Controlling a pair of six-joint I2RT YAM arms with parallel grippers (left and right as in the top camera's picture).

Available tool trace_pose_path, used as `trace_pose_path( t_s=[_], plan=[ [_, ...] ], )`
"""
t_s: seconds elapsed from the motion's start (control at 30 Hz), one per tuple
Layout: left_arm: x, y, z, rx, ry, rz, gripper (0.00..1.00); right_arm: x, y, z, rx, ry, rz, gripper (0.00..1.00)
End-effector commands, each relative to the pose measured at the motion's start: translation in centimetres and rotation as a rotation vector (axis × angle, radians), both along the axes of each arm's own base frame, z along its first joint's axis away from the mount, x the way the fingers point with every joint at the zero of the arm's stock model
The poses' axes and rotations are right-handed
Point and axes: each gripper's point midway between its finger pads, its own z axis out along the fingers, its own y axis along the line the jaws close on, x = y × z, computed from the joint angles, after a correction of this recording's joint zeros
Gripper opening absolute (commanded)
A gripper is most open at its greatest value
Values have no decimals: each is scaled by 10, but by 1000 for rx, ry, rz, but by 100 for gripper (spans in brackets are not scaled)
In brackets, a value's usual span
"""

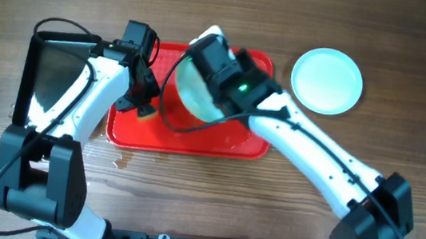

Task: Clean dirty plates on tray and stack at the side

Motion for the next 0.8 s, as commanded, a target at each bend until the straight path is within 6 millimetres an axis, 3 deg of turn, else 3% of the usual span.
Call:
trace_pose_path(
  t_s=[0.0,0.2,0.37,0.53,0.6,0.77],
  plan=[
    [-4,1,-4,-4,9,15,4,-3,-14,-35,321,190,-187,4],
    [1,0,-4,-9,-11,14,4,-9,-38,-87,435,319,-240,4],
    [10,-10,-1,-26,-54,-8,4,-21,-15,-113,587,377,-184,4],
    [18,-54,3,-102,-110,-183,4,-27,-24,-133,653,387,-360,4],
    [23,-75,6,-115,-150,-234,4,-32,-24,-142,655,387,-354,4],
    [28,-103,4,-135,-194,-297,4,-41,-22,-153,656,436,-360,4]
  ],
)
